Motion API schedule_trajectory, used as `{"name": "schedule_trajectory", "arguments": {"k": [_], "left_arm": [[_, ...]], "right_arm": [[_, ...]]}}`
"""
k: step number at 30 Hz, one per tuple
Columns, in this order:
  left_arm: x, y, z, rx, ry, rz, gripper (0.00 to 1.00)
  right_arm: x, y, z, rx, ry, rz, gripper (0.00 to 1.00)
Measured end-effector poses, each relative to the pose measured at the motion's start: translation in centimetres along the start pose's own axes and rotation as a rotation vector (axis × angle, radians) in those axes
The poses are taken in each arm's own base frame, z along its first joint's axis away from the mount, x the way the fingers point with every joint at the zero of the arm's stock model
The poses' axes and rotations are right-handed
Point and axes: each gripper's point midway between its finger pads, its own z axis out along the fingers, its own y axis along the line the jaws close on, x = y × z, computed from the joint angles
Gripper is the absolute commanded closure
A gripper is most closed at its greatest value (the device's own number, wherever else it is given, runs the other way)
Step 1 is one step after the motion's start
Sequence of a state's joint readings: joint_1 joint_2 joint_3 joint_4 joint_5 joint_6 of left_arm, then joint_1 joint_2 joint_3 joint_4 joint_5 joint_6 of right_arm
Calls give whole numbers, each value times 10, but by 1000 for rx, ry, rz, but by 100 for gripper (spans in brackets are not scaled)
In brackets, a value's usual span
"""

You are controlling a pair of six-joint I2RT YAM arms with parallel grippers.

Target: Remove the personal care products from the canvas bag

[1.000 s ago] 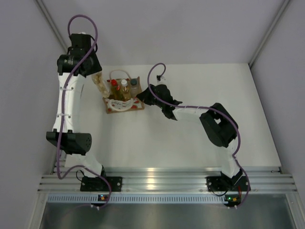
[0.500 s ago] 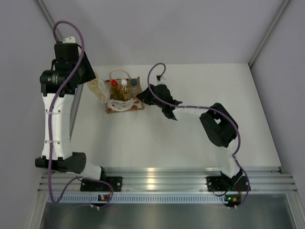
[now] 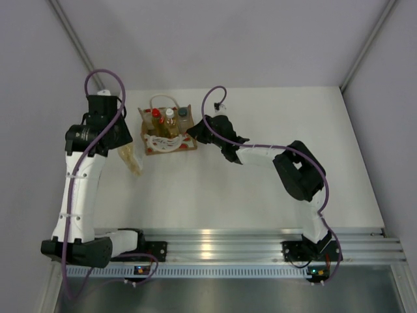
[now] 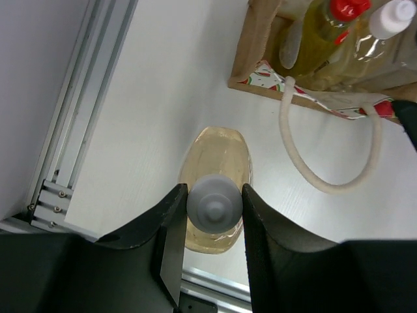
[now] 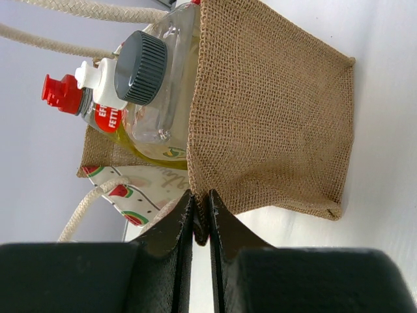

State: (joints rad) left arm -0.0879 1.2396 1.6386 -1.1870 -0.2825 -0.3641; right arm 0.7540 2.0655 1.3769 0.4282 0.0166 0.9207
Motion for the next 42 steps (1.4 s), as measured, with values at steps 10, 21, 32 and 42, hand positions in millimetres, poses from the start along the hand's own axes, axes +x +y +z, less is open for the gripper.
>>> {"name": "schedule_trajectory", "arguments": {"k": [10,21,32,42], "left_arm": [[71,21,50,-107,48,-93,100],[78,42,65,-215,-46,-175,100],[100,45,80,-247,-30,-239,100],[92,41,84,-231,-62,-271,20]], "right_arm": [[0,0,0,0,2,-4,100],[0,0,-1,-1,3,-10,100],[0,0,-1,-2,3,-11,100],[1,-1,-2,0,5,-11,100]]}}
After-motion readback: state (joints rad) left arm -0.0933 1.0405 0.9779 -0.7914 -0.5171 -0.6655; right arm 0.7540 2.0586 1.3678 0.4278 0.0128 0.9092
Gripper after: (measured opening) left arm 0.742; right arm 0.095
